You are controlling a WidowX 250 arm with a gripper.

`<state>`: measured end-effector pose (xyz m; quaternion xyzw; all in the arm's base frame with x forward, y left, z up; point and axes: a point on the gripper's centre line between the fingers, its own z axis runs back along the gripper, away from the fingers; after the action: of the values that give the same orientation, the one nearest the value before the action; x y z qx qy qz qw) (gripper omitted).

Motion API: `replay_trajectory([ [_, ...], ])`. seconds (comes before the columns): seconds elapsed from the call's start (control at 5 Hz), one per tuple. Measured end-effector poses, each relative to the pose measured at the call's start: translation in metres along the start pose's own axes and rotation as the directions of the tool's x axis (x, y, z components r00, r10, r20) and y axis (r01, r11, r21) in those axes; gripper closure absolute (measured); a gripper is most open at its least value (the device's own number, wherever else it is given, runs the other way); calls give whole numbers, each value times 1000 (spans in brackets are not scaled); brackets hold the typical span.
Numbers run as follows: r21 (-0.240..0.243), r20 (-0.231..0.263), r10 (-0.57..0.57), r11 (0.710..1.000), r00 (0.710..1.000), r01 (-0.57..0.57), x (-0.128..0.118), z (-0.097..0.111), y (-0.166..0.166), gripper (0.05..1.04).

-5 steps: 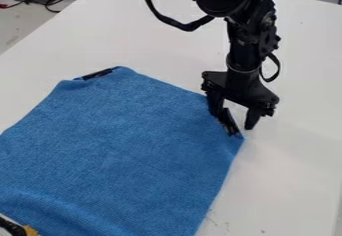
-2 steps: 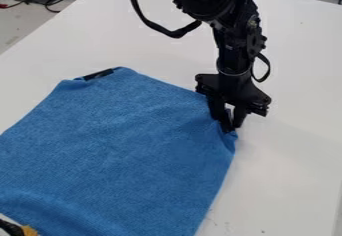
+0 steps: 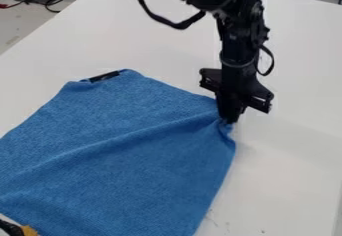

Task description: Fold the cloth from top right to the middle

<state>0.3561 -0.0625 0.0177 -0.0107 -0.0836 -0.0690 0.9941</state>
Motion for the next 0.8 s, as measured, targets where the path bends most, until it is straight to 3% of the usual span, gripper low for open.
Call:
replay_trajectory([
  [0.2,58,14,65,996,998,-66,3,45,6,1008],
  [0.4,95,85,161,981,983,-169,-1,93,14,1015],
  [0.8,52,198,353,928,915,-369,-64,103,71,1015],
])
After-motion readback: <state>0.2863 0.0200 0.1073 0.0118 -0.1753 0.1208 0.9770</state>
